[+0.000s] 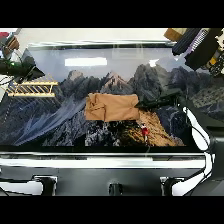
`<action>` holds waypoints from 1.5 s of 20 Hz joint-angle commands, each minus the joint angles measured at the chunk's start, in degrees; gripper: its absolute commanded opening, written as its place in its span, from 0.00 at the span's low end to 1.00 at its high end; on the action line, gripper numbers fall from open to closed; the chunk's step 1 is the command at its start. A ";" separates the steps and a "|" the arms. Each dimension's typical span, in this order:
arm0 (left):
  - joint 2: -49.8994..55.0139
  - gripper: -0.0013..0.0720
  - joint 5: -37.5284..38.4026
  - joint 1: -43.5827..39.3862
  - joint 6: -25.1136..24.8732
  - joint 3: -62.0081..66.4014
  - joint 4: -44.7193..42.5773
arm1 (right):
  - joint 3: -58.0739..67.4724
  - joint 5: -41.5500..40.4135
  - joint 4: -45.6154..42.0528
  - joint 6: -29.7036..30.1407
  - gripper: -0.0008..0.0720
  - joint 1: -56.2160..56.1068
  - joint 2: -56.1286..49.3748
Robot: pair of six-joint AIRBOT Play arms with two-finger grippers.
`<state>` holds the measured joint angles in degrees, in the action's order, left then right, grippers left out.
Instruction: Fold the clothes and pants, and hang the long-sleeved shirts on hangers.
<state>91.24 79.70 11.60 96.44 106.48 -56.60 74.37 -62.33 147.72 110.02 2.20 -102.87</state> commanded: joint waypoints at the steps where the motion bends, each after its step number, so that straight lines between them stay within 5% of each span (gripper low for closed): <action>1: 0.04 0.04 0.00 -0.02 -0.02 -0.02 0.00 | 5.22 -0.13 0.72 -5.88 0.05 0.90 2.27; 8: 0.02 0.03 0.46 -0.02 0.02 -0.02 0.02 | 22.43 -0.63 -2.43 -14.64 0.05 9.05 2.27; 20: 0.02 0.04 0.48 -0.02 0.24 -0.02 0.02 | 34.58 3.28 -9.38 -24.81 0.05 29.79 2.27; 25: 0.02 0.04 0.50 -0.02 1.36 -0.02 0.04 | 34.60 7.26 -14.56 -33.81 0.05 35.10 2.84; 30: 0.02 0.04 2.27 -0.02 1.36 -0.02 0.02 | 34.58 7.21 -32.72 -51.19 0.05 36.96 6.47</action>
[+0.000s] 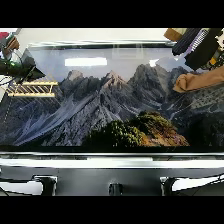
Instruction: Fold the clothes and pants, and hang the long-sleeved shirts on hangers.
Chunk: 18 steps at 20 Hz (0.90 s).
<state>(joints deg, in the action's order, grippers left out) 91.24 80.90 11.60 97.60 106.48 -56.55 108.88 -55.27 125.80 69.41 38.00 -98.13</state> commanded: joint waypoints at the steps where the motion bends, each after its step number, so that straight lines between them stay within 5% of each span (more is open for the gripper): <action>1: 0.02 0.04 1.27 -0.02 0.20 -0.02 -0.02 | 0.07 -1.62 -13.79 -12.68 0.05 1.27 2.32; 7: 0.02 0.04 2.03 -0.02 0.39 -0.02 -0.02 | -3.85 -15.10 -23.58 -14.99 0.05 1.27 3.15; 18: 0.02 0.04 3.61 -0.02 1.05 -0.02 -0.02 | -29.16 -18.91 -39.60 -13.68 0.05 1.27 12.00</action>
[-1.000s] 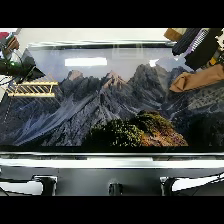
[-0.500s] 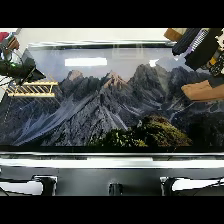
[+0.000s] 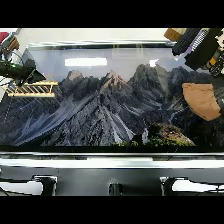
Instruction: Fold the clothes and pants, and hang the long-sleeved shirts on hangers.
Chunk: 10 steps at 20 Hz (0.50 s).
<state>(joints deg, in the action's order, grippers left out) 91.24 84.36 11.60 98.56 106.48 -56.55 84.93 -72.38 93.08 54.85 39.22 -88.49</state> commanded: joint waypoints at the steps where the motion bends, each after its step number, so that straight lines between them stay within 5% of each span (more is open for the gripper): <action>1: 0.02 0.04 0.15 -0.02 0.09 -0.02 -0.02 | -6.12 -2.10 -8.76 2.19 0.05 0.04 3.13; 10: 0.02 0.04 0.17 -0.02 0.09 -0.02 -0.02 | -13.57 -11.10 -20.90 7.96 0.05 0.04 5.44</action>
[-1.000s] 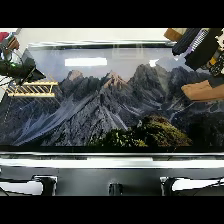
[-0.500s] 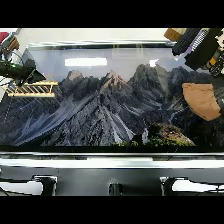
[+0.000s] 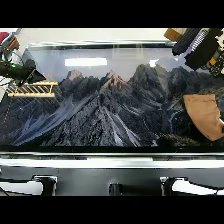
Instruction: Fold the clothes and pants, and hang the long-sleeved shirts on hangers.
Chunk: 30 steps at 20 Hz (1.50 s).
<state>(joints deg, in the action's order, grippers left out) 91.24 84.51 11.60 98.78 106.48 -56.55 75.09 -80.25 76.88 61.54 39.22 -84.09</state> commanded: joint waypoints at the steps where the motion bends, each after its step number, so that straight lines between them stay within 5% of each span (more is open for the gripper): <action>1: 0.02 0.04 0.02 -0.02 -0.15 -0.02 -0.02 | -5.79 -3.30 -5.73 1.22 0.05 0.04 1.79; 12: 0.02 0.04 0.00 -0.02 -0.17 -0.02 -0.02 | -19.28 -2.10 -10.27 0.17 0.06 0.04 5.77; 13: 0.02 0.03 0.02 -0.02 -0.17 -0.02 -0.02 | -19.28 -2.40 -10.34 0.20 0.17 0.04 5.77; 15: 0.02 0.04 0.02 -0.02 -0.17 -0.02 -0.02 | -19.28 -3.61 -12.02 0.26 0.77 0.04 6.10; 16: 0.02 0.04 0.02 -0.02 -0.28 -0.02 -0.04 | -19.28 -3.78 -13.68 0.42 0.87 0.04 7.02; 19: 0.02 0.04 0.00 -0.02 -2.45 -0.02 -0.68 | -16.85 2.16 -10.78 0.00 0.85 -0.02 13.44; 22: 0.02 0.04 0.20 -0.02 -5.11 -0.02 -5.40 | -9.11 16.17 13.92 13.18 0.53 -0.96 18.60; 24: 0.00 0.03 0.61 -0.35 -7.69 -0.02 -11.06 | -3.39 19.39 26.91 20.83 0.44 -6.84 17.73; 27: -1.09 0.03 2.84 -3.04 -13.09 -2.32 -23.19 | 0.39 17.66 28.13 25.31 0.19 -23.98 14.38; 30: -6.62 0.03 -3.17 -5.07 -14.05 -13.84 -24.65 | 0.39 16.72 27.96 26.40 0.06 -40.35 10.23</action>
<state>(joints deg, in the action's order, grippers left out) 88.18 85.06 8.29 87.46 99.96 -75.75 73.97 -64.20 101.03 84.16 12.40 -70.94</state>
